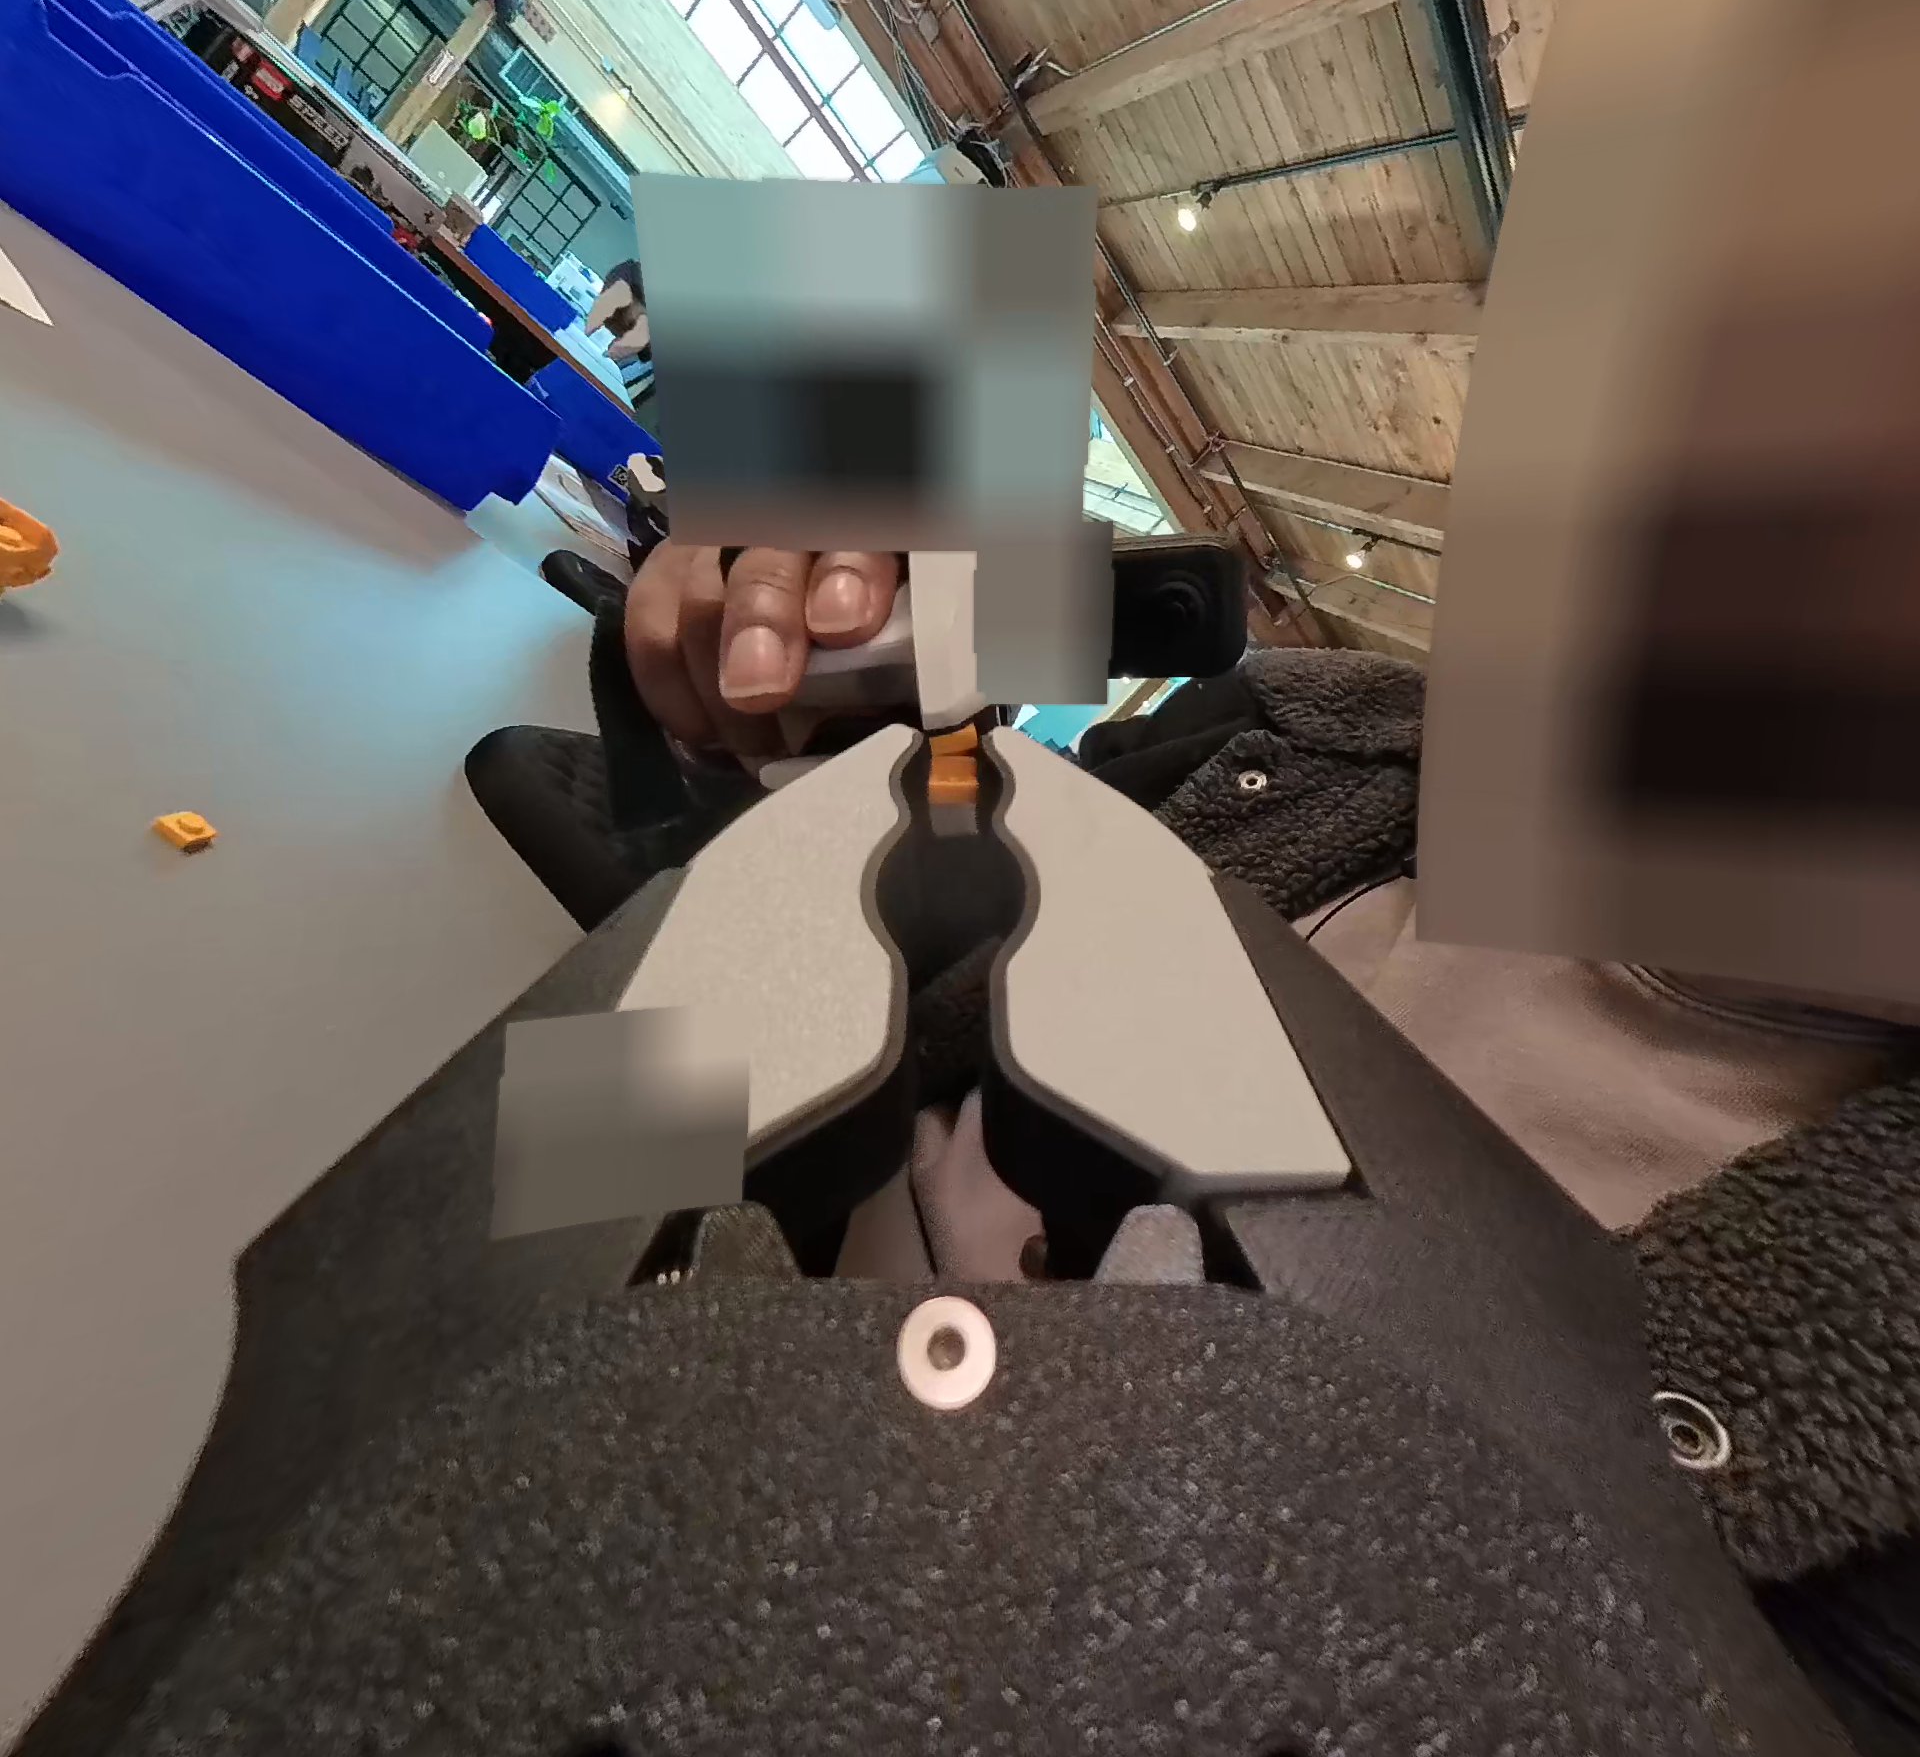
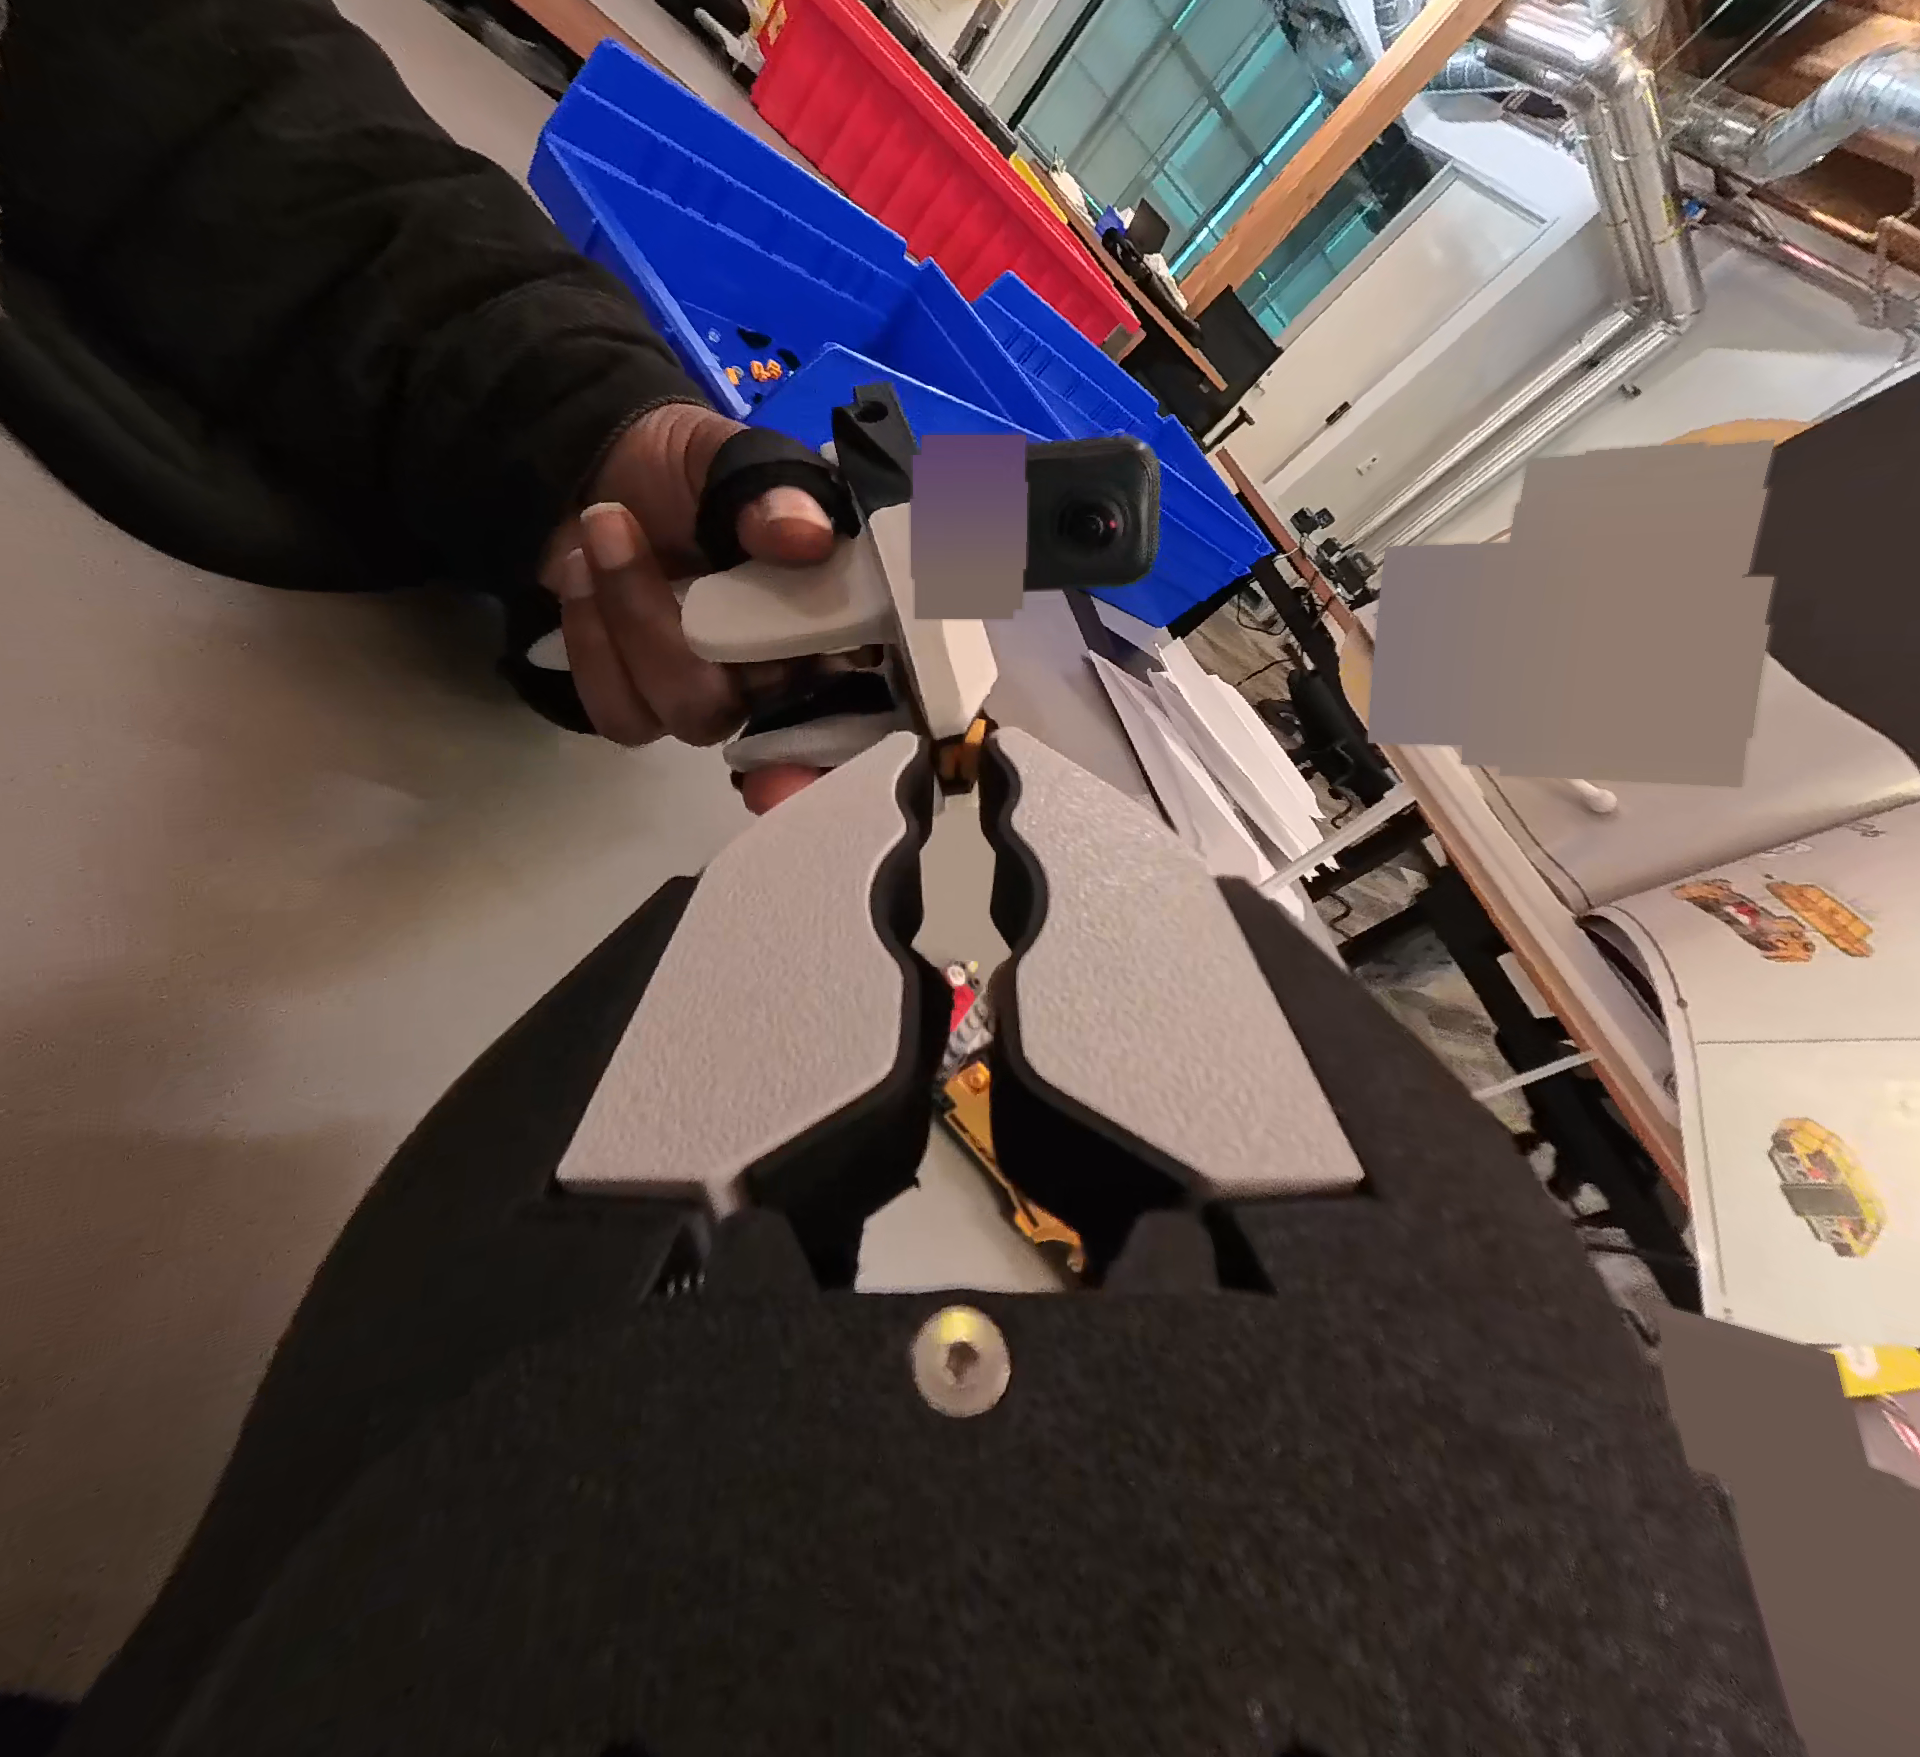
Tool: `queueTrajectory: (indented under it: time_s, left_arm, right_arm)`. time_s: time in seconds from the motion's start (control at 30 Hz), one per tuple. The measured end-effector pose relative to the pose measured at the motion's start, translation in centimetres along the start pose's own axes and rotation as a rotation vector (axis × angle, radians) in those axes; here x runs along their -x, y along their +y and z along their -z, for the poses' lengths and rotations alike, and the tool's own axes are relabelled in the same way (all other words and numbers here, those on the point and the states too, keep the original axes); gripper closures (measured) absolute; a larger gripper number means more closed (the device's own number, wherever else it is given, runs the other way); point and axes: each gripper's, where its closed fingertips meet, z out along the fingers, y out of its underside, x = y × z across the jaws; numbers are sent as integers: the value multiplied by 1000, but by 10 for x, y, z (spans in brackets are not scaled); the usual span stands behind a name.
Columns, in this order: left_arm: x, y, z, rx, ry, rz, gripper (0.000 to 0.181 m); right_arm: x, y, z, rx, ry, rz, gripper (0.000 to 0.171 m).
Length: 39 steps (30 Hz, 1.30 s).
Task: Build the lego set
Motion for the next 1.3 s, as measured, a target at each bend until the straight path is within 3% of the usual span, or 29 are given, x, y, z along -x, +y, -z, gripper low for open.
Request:
queueTrajectory:
  time_s: [0.17,0.4,1.07,1.23,1.3]
  left_arm:
    - [-4,-6,3,-30,31,23,164]
    - [2,-2,3,-5,7,82,168]
    - [17,-13,6,-237,-142,235,172]
    - [19,-15,9,-281,-169,244,172]
    - [19,-16,8,-269,-162,234,173]
  right_arm:
    - [-7,0,3,-20,13,-68,163]
    - [-6,2,3,-26,-3,-112,163]
    - [-15,14,2,66,135,28,164]
    - [-17,17,0,65,155,-13,164]
    - [-17,16,1,28,120,-126,164]
